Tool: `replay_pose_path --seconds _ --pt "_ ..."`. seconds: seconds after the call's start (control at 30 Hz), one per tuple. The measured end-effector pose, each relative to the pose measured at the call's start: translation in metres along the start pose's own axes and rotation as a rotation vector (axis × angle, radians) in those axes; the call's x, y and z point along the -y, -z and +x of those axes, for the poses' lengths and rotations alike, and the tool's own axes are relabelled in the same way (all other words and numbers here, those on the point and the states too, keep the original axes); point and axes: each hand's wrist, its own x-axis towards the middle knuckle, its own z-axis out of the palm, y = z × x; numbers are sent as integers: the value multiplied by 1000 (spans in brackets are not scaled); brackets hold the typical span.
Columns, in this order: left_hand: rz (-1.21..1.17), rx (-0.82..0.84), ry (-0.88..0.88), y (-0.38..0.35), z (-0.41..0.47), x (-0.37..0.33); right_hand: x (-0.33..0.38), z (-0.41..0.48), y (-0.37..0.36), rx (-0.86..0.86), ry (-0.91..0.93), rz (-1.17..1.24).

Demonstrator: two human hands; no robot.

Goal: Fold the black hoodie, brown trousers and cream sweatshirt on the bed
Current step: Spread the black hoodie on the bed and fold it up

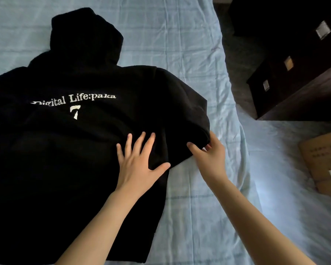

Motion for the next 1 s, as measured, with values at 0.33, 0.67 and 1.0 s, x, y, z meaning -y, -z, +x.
replay_pose_path --seconds 0.33,0.67,1.0 --pt "-393 -249 -80 36 -6 -51 41 -4 21 102 116 -57" --pt "-759 -157 -121 44 28 -119 24 -34 5 244 129 74" --pt "-1587 -52 81 68 34 -133 81 -28 66 -128 283 -85"
